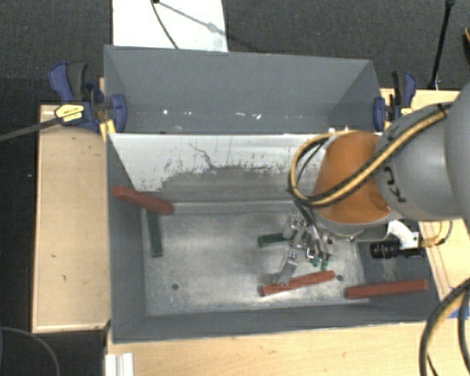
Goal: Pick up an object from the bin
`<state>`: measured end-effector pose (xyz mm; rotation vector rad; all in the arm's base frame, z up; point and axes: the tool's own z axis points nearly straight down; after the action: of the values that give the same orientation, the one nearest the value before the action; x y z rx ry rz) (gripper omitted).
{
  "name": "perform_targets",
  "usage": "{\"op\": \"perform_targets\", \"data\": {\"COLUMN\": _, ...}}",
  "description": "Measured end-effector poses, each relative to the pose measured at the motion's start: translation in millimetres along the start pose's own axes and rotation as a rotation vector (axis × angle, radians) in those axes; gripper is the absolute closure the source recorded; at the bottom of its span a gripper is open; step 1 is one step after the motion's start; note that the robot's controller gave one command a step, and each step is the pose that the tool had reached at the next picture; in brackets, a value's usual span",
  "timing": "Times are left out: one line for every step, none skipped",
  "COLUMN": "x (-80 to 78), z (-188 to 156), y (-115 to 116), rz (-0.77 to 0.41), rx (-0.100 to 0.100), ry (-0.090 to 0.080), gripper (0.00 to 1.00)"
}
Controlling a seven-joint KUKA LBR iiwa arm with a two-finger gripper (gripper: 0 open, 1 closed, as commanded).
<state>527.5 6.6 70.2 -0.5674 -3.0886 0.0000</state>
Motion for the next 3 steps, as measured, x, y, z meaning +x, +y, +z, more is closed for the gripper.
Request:
{"op": "perform_targets", "data": {"x": 17.3, "z": -33.3, "y": 3.2, "rz": 0.08, "rx": -0.002, "ry": -0.003, "gripper": 0.0}}
{"op": "perform_targets", "data": {"x": -13.2, "z": 1.1, "y": 37.3, "rz": 0.026, "rx": -0.002, "ry": -0.005, "gripper": 0.0}}
{"op": "perform_targets", "data": {"x": -12.8, "z": -0.5, "y": 36.3, "rz": 0.031, "rx": -0.003, "ry": -0.004, "gripper": 1.0}}
